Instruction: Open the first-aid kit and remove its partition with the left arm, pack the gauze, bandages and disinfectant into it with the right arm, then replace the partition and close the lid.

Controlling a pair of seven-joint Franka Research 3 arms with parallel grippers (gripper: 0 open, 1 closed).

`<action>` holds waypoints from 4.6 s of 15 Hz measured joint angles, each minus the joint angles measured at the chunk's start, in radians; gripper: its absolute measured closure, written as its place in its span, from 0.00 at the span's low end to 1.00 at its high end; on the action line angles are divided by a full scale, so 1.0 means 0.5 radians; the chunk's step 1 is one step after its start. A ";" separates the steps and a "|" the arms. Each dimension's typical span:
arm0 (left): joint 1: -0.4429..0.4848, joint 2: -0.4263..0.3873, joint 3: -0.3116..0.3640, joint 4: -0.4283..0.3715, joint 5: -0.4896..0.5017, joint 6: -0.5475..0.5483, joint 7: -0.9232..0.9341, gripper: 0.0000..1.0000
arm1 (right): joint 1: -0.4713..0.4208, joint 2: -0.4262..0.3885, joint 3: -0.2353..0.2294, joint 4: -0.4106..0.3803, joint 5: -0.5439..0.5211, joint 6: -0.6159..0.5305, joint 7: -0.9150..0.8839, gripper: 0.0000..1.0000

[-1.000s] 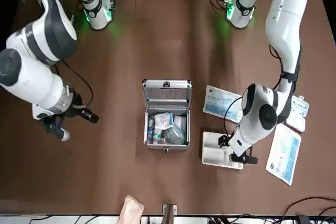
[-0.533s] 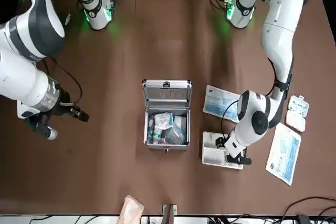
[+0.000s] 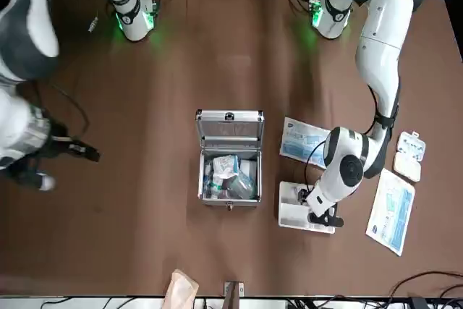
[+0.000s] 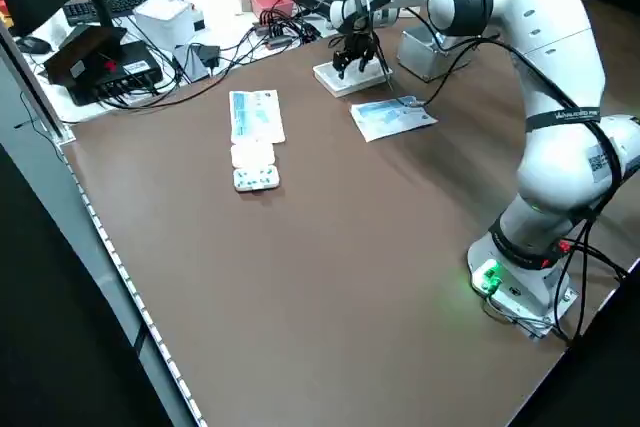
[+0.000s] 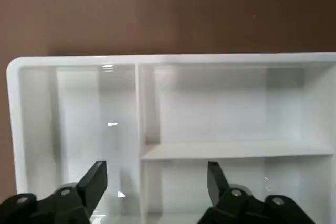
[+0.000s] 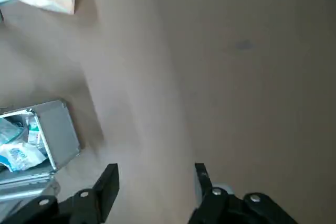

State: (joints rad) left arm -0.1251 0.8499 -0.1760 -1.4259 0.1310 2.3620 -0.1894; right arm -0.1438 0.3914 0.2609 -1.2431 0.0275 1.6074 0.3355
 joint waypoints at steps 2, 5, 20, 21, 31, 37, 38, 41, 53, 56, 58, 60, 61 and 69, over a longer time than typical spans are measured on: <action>0.001 0.000 0.002 0.000 0.001 -0.001 0.000 0.19 | 0.129 -0.061 -0.306 0.021 0.107 -0.096 -0.225 0.33; 0.002 0.005 0.003 0.000 0.004 -0.005 0.001 0.37 | 0.224 -0.137 -0.525 0.026 0.147 -0.213 -0.464 0.33; 0.001 0.010 0.008 0.030 0.006 -0.048 -0.002 0.96 | 0.867 -0.175 -1.273 0.020 0.150 -0.279 -0.793 0.01; 0.001 0.007 0.009 0.038 0.006 -0.048 -0.002 0.96 | 0.866 -0.175 -1.279 0.013 0.150 -0.280 -0.793 0.01; 0.045 -0.330 0.013 0.091 0.007 -0.253 0.000 0.96 | 0.849 -0.175 -1.312 -0.014 0.158 -0.280 -0.798 0.01; -0.042 -0.562 -0.018 0.096 0.007 -0.594 -0.177 0.96 | 0.677 -0.193 -1.187 -0.015 0.175 -0.281 -0.797 0.01; -0.081 -0.570 -0.019 0.101 0.007 -0.608 -0.242 0.96 | 0.556 -0.202 -1.064 -0.015 0.176 -0.282 -0.798 0.01; -0.241 -0.571 -0.020 0.121 0.007 -0.615 -0.504 0.96 | 0.353 -0.218 -0.855 -0.015 0.176 -0.282 -0.800 0.01; -0.624 -0.561 -0.018 0.131 0.007 -0.620 -0.840 0.96 | 0.346 -0.239 -0.813 -0.016 0.176 -0.285 -0.805 0.01; -0.688 -0.543 -0.017 0.154 0.007 -0.607 -0.862 0.96 | 0.346 -0.240 -0.813 -0.016 0.176 -0.285 -0.806 0.01; -0.713 -0.513 -0.017 0.195 0.007 -0.595 -0.863 0.96 | 0.345 -0.240 -0.813 -0.017 0.176 -0.286 -0.807 0.01; -0.741 -0.472 -0.016 0.246 0.007 -0.588 -0.863 0.96 | 0.345 -0.240 -0.812 -0.018 0.176 -0.288 -0.809 0.01; -0.767 -0.425 -0.015 0.296 0.007 -0.581 -0.863 0.96 | 0.345 -0.240 -0.810 -0.019 0.176 -0.289 -0.810 0.01; -0.808 -0.307 0.000 0.415 0.007 -0.458 -0.896 0.96 | 0.344 -0.243 -0.807 -0.019 0.176 -0.286 -0.811 0.01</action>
State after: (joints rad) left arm -0.5292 0.6963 -0.1760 -1.2186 0.1345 2.1332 -0.6374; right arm 0.0283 0.2699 -0.1426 -1.2526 0.1158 1.4642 -0.0700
